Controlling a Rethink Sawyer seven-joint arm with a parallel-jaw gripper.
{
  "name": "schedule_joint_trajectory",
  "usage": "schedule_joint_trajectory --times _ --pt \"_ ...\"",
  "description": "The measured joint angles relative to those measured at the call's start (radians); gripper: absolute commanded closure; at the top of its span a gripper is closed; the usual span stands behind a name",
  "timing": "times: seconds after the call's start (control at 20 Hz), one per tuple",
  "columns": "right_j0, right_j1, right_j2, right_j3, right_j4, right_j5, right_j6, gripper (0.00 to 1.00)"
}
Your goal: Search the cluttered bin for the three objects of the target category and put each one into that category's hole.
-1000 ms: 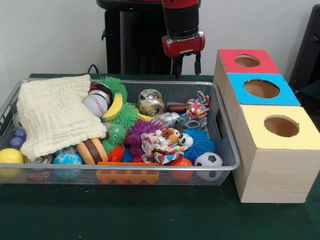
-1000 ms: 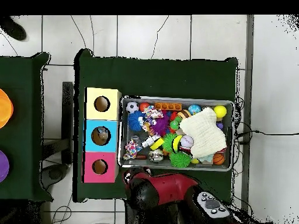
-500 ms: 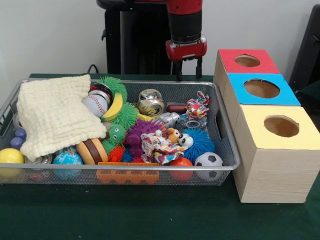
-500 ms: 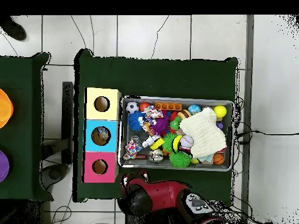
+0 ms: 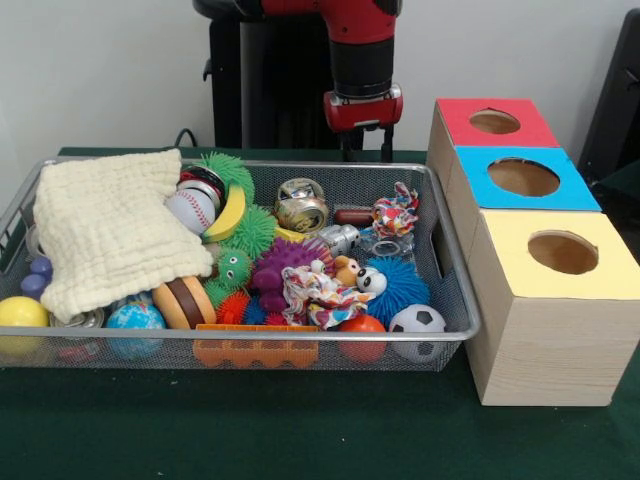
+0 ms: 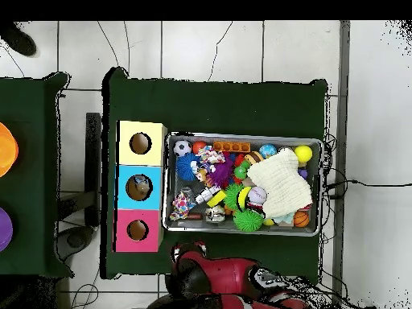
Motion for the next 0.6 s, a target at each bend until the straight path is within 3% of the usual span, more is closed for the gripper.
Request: schedule_joint_trajectory --times 0.6 --pt "0.015 0.104 -0.036 -0.001 0.029 -0.057 0.000 0.00"
